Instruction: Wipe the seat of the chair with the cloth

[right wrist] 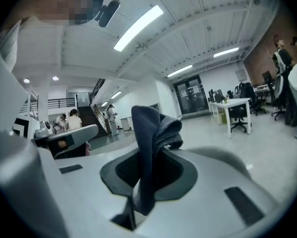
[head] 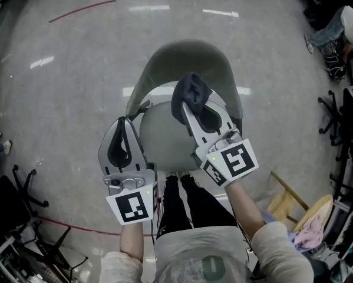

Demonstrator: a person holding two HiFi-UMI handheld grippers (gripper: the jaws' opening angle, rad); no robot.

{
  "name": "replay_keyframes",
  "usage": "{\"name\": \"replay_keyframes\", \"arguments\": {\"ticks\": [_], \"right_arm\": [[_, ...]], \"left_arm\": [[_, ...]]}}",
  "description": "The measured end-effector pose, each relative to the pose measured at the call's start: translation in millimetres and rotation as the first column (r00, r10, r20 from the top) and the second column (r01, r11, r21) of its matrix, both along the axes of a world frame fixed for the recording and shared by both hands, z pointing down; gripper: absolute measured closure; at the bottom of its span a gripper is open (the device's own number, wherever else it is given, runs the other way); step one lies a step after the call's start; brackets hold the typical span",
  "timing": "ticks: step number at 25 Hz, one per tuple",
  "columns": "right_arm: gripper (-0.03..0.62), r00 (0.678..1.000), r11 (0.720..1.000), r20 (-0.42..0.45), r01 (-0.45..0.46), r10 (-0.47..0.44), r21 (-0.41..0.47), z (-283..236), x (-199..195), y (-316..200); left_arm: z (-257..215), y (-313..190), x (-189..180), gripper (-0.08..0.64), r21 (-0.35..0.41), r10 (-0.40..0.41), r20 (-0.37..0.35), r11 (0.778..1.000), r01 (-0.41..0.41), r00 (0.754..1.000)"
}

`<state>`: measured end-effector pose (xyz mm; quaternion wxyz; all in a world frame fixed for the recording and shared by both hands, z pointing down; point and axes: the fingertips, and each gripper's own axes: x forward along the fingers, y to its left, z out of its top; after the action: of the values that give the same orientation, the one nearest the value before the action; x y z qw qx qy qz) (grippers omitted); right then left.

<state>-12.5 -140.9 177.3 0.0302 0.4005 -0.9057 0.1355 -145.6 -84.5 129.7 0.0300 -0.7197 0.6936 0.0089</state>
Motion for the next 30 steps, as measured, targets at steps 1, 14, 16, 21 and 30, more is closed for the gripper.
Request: {"name": "replay_keyframes", "arguments": {"ticks": [1,14,16,21,30], "right_arm": [[0.543,1.000,0.999,-0.002,0.017,-0.017,-0.034,25,-13,-2],[0.543,0.991,0.874,0.086,0.127,-0.098,-0.469,319,-111,-13],[0.543,0.989,0.837,0.095,0.145,-0.112,-0.527,351,-121,-11],[0.543,0.985,0.755,0.114,0.170,-0.126,-0.633,401,-140,-3],[0.543,0.987,0.663,0.069,0.147,-0.144,-0.734,453,-155,5]], "left_arm": [[19,-1,-8,0.545,-0.019,-0.017,-0.017,1.000,0.017,1.000],[225,8,-38,0.545,-0.191,-0.075,-0.139,0.980,0.047,0.987],[245,13,-35,0.545,-0.209,-0.068,-0.144,0.977,0.036,0.987],[275,24,-22,0.545,-0.261,-0.044,-0.152,0.965,0.003,0.987],[304,33,-20,0.545,-0.318,-0.068,-0.153,0.948,0.016,0.986]]}}
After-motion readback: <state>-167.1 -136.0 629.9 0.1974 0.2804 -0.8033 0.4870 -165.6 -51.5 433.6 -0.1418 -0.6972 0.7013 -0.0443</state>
